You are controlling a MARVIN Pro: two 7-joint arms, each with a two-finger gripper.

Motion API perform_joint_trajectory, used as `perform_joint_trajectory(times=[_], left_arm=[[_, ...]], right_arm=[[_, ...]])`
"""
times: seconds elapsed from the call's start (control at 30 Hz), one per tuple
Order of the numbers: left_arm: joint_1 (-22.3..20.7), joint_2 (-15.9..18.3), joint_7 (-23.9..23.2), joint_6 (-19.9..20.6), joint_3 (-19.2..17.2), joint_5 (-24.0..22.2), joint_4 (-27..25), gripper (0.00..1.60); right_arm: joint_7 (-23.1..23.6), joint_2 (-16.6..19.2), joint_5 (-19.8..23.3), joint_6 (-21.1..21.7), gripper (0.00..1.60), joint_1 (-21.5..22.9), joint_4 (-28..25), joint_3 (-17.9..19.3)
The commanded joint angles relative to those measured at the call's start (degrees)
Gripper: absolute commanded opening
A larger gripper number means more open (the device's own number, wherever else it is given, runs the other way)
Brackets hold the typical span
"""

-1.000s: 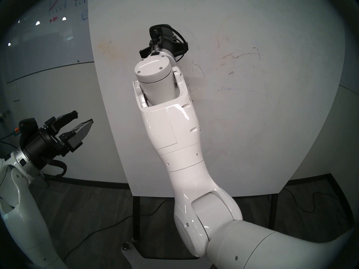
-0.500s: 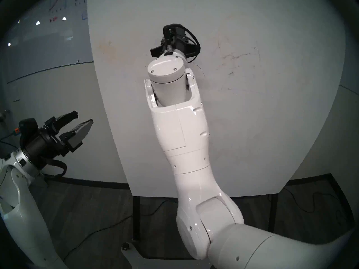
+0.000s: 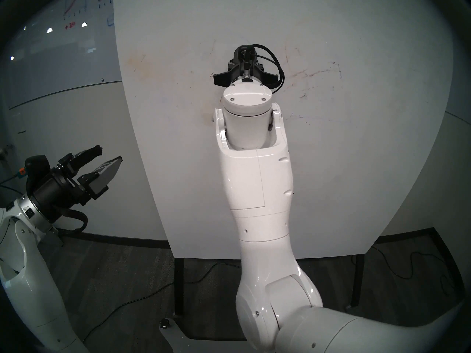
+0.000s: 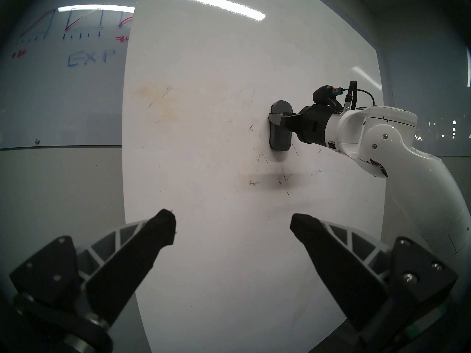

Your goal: Erase all marks on the whiteboard with the eraser

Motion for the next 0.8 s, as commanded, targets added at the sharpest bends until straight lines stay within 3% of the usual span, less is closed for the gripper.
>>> perform_joint_trajectory(times=[0.0, 0.77], left_arm=[[-0.2, 0.1, 0.0, 0.0, 0.1, -0.2, -0.9, 1.6], [-0.1, 0.1, 0.1, 0.0, 0.1, -0.3, -0.9, 1.6]], right_arm=[[2.2, 1.8, 0.9, 4.0, 0.0, -3.0, 0.4, 1.8], [10.2, 3.8, 3.5, 5.7, 0.0, -5.4, -1.4, 0.1]])
